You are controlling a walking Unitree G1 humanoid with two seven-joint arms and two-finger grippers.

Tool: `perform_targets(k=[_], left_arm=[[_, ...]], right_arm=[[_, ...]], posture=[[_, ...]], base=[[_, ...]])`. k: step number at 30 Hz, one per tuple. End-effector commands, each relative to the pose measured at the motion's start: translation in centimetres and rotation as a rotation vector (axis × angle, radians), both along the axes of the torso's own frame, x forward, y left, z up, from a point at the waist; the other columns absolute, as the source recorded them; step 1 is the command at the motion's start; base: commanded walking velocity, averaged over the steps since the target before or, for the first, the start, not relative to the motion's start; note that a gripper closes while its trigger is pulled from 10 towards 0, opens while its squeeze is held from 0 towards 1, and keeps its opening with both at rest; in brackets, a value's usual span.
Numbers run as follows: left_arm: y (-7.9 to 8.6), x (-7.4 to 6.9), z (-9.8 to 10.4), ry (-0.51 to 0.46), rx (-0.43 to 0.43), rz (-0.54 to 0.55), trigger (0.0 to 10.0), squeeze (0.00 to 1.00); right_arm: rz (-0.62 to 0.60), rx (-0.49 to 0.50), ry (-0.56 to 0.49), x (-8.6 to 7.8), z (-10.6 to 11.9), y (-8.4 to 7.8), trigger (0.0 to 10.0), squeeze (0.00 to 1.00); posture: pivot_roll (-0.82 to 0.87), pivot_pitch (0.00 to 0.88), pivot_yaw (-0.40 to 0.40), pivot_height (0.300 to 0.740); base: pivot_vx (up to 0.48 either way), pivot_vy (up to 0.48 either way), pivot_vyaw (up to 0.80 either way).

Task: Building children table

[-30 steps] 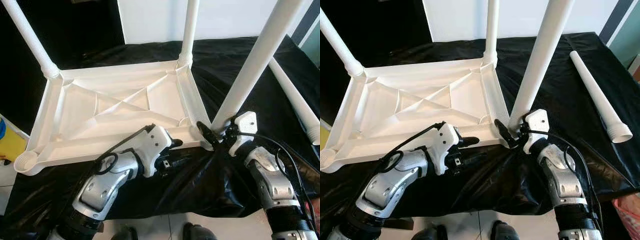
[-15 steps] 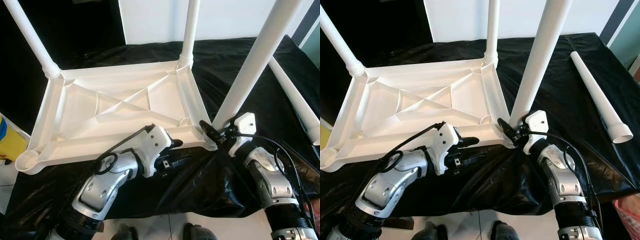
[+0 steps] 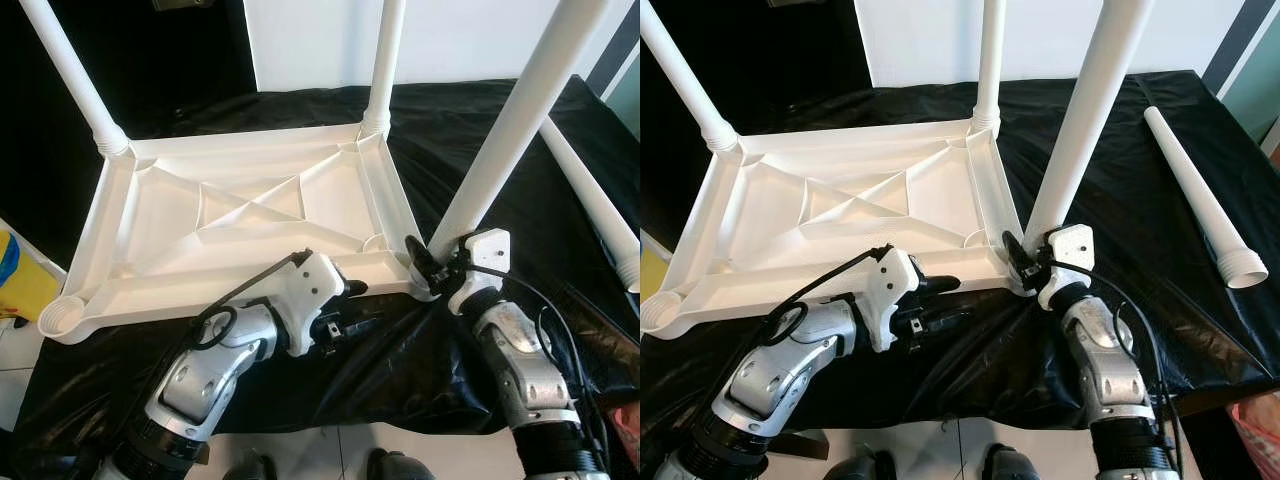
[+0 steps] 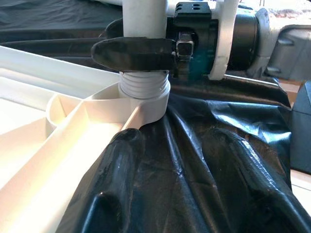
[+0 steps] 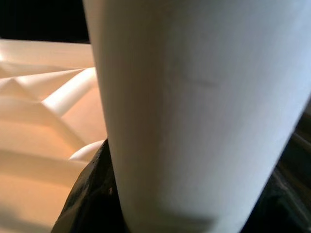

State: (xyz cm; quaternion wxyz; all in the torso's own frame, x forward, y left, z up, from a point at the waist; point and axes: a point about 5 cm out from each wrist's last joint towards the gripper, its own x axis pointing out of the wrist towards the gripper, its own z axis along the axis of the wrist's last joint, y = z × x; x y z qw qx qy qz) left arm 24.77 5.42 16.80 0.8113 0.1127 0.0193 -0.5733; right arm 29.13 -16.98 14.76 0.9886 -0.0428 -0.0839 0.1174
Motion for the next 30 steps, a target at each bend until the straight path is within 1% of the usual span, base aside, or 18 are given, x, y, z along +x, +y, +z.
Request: perform_targets(k=[1, 4, 5, 6, 7, 8, 9, 10, 11, 12, 13, 16, 23, 30], left_arm=[[-0.1, -0.3, -0.1, 0.003, 0.005, -0.018, 10.0, 0.0], [-0.1, -0.3, -0.1, 0.003, 0.005, -0.018, 10.0, 0.0], [-0.1, -0.3, -0.1, 0.003, 0.006, -0.019, 10.0, 0.0], [-0.1, -0.3, -0.1, 0.003, 0.006, -0.019, 10.0, 0.0], [-0.1, -0.3, -0.1, 0.003, 0.006, -0.018, 10.0, 0.0], [-0.1, -0.3, -0.1, 0.003, 0.006, -0.018, 10.0, 0.0], [-0.1, -0.4, -0.1, 0.003, 0.006, -0.016, 10.0, 0.0], [-0.1, -0.4, -0.1, 0.003, 0.006, -0.016, 10.0, 0.0], [-0.1, -0.4, -0.1, 0.002, 0.006, -0.015, 10.0, 0.0], [-0.1, -0.4, -0.1, 0.002, 0.006, -0.015, 10.0, 0.0], [0.0, -0.4, -0.1, 0.002, 0.004, -0.011, 10.0, 0.0], [-0.1, -0.4, -0.1, 0.004, 0.001, -0.008, 10.0, 0.0], [-0.1, -0.3, -0.1, 0.003, 0.003, -0.012, 10.0, 0.0], [0.0, -0.2, -0.1, 0.001, 0.002, -0.004, 10.0, 0.0]], right_arm=[[-0.104, -0.012, 0.088, -0.5, -1.9, -1.2, 10.0, 0.0], [-0.104, -0.012, 0.088, -0.5, -1.9, -1.2, 10.0, 0.0], [-0.143, 0.019, 0.093, -0.7, -2.1, -0.8, 10.0, 0.0], [-0.143, 0.019, 0.093, -0.7, -2.1, -0.8, 10.0, 0.0], [-0.223, 0.052, 0.098, -1.1, -2.4, -0.1, 10.0, 0.0], [-0.223, 0.052, 0.098, -1.1, -2.4, -0.1, 10.0, 0.0], [-0.312, 0.082, 0.11, -1.4, -2.7, 0.5, 10.0, 0.0], [-0.312, 0.082, 0.11, -1.4, -2.7, 0.5, 10.0, 0.0], [-0.372, 0.1, 0.119, -1.6, -2.9, 0.8, 10.0, 0.0], [-0.372, 0.1, 0.119, -1.6, -2.9, 0.8, 10.0, 0.0], [-0.403, 0.114, 0.122, -1.7, -2.9, 1.4, 10.0, 0.0], [-0.4, 0.131, 0.112, -1.6, -2.6, 2.3, 10.0, 0.0], [-0.403, 0.117, 0.102, -1.8, -2.3, 2.1, 10.0, 0.0], [-0.392, 0.1, 0.083, -1.8, -1.9, 2.3, 10.0, 0.0]], posture=[[-0.07, 0.143, 0.039, 0.74], [-0.07, 0.143, 0.039, 0.74], [-0.07, 0.143, 0.038, 0.74], [-0.07, 0.143, 0.038, 0.74], [-0.07, 0.148, 0.032, 0.74], [-0.07, 0.148, 0.032, 0.74], [-0.06, 0.149, 0.031, 0.74], [-0.06, 0.149, 0.031, 0.74], [-0.06, 0.149, 0.031, 0.74], [-0.06, 0.149, 0.031, 0.74], [-0.06, 0.151, 0.035, 0.74], [-0.07, 0.152, 0.037, 0.74], [-0.07, 0.155, 0.036, 0.74], [-0.07, 0.159, 0.033, 0.74]], base=[[0.0, 0.0, 0.0], [0.0, 0.0, 0.0], [0.0, 0.0, 0.0], [0.0, 0.0, 0.0], [0.0, 0.0, 0.0], [0.0, 0.0, 0.0], [0.0, 0.0, 0.0], [0.0, 0.0, 0.0], [0.0, 0.0, 0.0], [0.0, 0.0, 0.0], [0.0, 0.0, 0.0], [0.0, 0.0, 0.0], [0.0, 0.0, 0.0], [0.0, 0.0, 0.0]])
